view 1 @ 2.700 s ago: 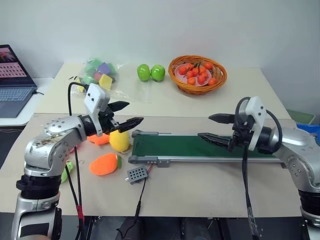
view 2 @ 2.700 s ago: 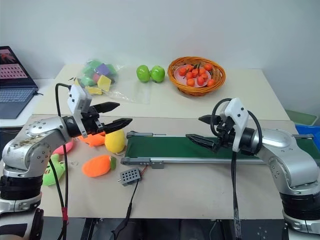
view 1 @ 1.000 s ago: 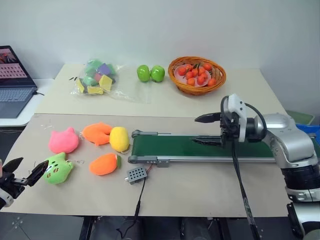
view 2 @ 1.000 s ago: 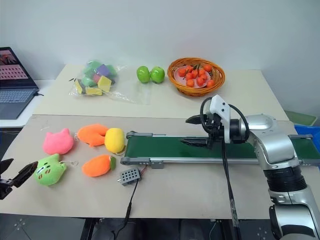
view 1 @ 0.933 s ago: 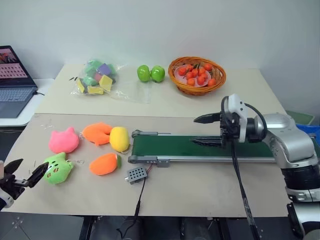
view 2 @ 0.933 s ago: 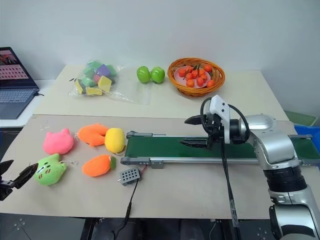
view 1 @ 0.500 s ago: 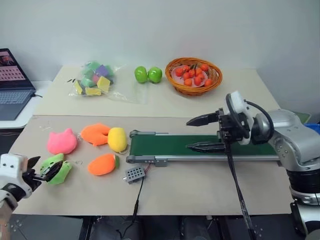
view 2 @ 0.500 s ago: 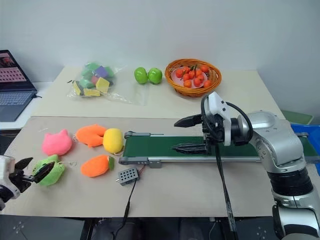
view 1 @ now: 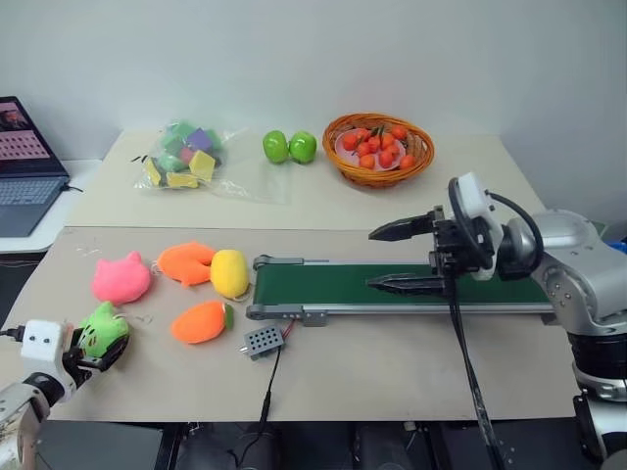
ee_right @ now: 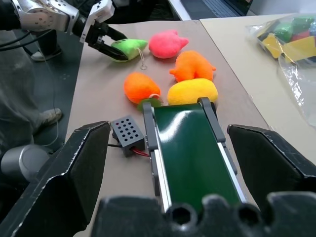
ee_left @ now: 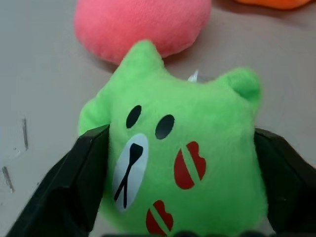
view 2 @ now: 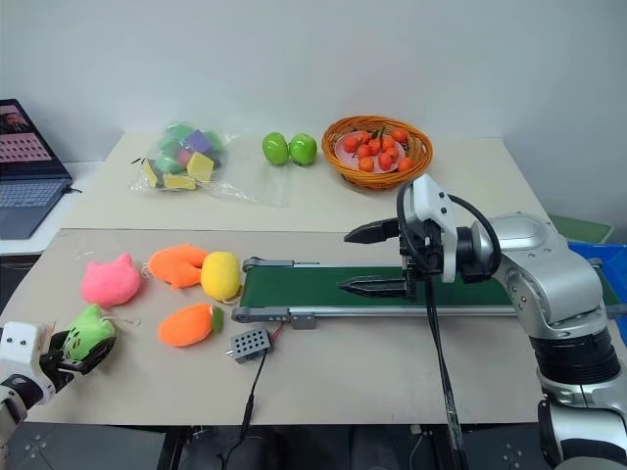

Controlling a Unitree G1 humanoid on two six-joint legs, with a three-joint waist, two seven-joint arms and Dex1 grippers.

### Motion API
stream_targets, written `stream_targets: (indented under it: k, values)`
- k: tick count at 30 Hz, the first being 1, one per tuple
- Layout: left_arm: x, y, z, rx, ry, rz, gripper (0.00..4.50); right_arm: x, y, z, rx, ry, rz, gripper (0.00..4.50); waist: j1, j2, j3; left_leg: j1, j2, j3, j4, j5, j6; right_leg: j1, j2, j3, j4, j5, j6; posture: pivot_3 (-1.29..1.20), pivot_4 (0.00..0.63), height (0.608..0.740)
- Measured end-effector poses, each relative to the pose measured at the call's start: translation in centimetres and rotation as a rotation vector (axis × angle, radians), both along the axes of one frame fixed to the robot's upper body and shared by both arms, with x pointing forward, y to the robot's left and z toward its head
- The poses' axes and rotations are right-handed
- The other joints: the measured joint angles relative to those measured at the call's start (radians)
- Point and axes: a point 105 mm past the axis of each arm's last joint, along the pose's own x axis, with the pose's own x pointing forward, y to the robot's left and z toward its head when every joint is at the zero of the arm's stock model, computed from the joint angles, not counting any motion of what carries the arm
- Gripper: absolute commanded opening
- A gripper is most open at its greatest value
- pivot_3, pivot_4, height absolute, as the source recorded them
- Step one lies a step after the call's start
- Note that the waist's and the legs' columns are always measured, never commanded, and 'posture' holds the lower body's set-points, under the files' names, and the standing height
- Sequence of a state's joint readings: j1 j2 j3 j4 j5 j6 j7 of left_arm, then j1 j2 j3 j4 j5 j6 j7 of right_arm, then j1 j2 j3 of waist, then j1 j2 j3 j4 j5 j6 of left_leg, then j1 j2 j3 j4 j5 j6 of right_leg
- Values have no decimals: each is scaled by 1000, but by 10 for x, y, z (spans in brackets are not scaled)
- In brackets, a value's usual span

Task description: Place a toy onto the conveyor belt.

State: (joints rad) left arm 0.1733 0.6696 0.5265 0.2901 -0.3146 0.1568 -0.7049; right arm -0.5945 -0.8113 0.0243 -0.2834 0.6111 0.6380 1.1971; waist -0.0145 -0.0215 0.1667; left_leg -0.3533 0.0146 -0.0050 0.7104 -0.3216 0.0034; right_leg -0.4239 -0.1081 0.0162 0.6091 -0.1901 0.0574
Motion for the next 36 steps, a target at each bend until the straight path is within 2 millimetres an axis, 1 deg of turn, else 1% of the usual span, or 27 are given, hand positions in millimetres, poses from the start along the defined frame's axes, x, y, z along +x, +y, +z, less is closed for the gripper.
stream_targets:
  k: [2,6,8,12,14,15,19,22,24,26,27,28,29,30,32,34,36]
  values:
    - [1,-1,-1,3,4,2,2197,0,0,2,0,-10,2,4500,0,0,0,0,0,0,0,0,0,0,0,0,0,0,0,0,150,738]
    - [5,-4,0,1,5,3,772,3,-1,3,1,-25,-7,4500,0,0,0,0,0,0,0,0,0,0,0,0,0,0,0,0,150,738]
    - [5,-4,1,0,5,5,243,4,-2,3,1,-26,-9,4500,0,0,0,0,0,0,0,0,0,0,0,0,0,0,0,0,150,738]
    - [9,-6,5,8,-8,23,243,5,-2,5,-2,-38,-13,4500,1,0,0,0,0,0,0,0,0,0,0,0,0,0,0,0,150,738]
    - [12,-12,14,0,-50,11,243,6,-3,5,-1,-38,-17,4500,3,0,0,0,0,0,0,0,0,0,0,0,0,0,0,0,150,738]
    - [16,-18,27,-8,-108,-8,243,7,-4,4,-2,-36,-21,4500,4,-2,1,-1,1,0,0,0,0,0,0,0,0,0,0,0,150,738]
    - [29,-31,63,16,-234,-65,243,8,-4,4,-9,-40,-28,4500,3,-2,1,-1,0,-1,0,0,0,-1,0,0,0,0,0,0,150,738]
    - [51,-51,110,55,-352,-163,243,9,-5,3,-10,-38,-33,4500,9,-3,1,-1,0,-1,0,0,0,0,0,-1,0,0,0,0,150,738]
    - [68,-73,140,81,-416,-256,243,9,-3,3,-5,-40,-30,4500,10,-3,1,-1,0,-1,0,0,0,0,0,-1,0,0,0,0,150,738]
    - [78,-94,154,81,-436,-334,243,9,-3,4,-5,-41,-31,4500,7,-3,1,-1,0,-1,0,0,0,0,0,-1,0,0,0,0,150,738]
    - [85,-109,159,63,-438,-388,243,9,-3,4,-5,-42,-33,4500,5,-3,1,-1,0,-1,0,0,0,0,0,-1,1,0,0,0,150,738]
    - [94,-131,165,42,-434,-474,243,9,-3,4,-4,-48,-36,4500,6,-3,1,-3,0,-2,0,0,-1,0,0,-2,2,0,0,0,150,738]
    - [98,-145,170,34,-432,-530,243,8,-3,4,-5,-53,-39,4500,4,-3,1,-3,0,-2,0,0,-1,0,0,-2,2,0,0,0,150,738]
    - [100,-154,173,34,-430,-570,243,8,-2,5,-5,-55,-41,4500,4,-3,1,-4,0,-2,0,0,-1,0,0,-2,2,0,0,0,150,738]
    - [106,-189,183,33,-406,-725,243,6,-4,3,-10,-57,-64,4500,4,-3,1,-5,-1,-2,0,0,-1,0,0,-2,0,0,0,0,150,738]
    - [104,-217,187,26,-372,-870,243,3,-7,1,-3,-54,-88,4500,1,-3,1,-5,-1,-2,0,0,0,-1,0,-2,0,0,0,0,150,738]
    - [102,-231,184,20,-335,-953,243,2,-9,0,3,-48,-107,4500,-5,-3,2,-5,-1,-1,0,-1,1,-1,0,-1,0,0,0,0,150,738]
